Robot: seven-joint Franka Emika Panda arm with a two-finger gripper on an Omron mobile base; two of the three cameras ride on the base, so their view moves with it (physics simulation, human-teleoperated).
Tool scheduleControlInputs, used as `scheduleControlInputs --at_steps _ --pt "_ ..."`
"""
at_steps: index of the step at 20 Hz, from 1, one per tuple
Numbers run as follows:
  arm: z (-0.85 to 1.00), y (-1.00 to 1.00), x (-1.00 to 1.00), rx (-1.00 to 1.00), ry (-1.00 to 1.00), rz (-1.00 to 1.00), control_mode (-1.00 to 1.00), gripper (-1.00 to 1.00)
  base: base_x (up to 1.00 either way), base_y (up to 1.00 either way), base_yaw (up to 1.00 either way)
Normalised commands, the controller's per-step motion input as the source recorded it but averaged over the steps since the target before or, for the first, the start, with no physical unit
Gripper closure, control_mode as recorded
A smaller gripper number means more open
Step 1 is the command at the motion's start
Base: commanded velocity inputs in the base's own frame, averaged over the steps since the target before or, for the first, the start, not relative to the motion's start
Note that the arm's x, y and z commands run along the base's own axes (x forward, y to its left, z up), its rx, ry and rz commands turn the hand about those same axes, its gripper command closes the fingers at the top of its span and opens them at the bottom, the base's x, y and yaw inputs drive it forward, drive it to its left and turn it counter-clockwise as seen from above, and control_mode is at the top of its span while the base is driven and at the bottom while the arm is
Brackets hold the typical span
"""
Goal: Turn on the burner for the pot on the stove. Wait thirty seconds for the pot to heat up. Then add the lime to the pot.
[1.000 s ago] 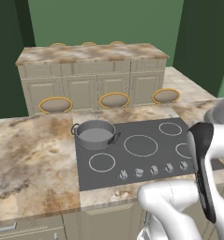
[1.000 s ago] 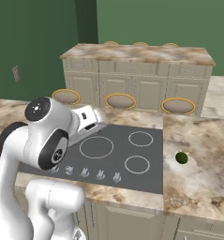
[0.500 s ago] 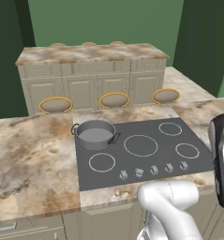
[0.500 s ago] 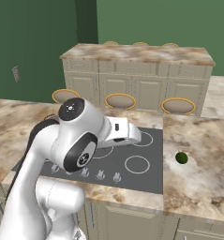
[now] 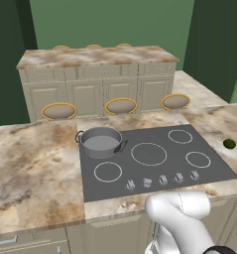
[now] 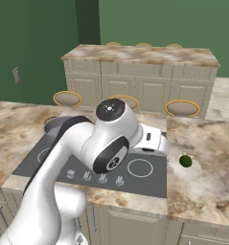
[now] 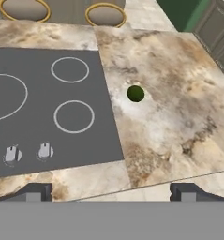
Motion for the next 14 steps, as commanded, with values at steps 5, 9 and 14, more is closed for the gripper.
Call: scheduleControlInputs --at_steps 5,9,14 --pt "-0.17 -0.18 0.18 0.0 0.0 -0.04 -1.0 -1.0 0.0 0.0 0.0" --pt "-0.35 -0.15 0.19 0.0 0.0 -0.03 -1.0 -1.0 0.0 0.0 0.0" --pt "-0.38 -0.17 0.15 0.0 0.0 -0.03 -1.0 -1.0 0.0 0.0 0.0"
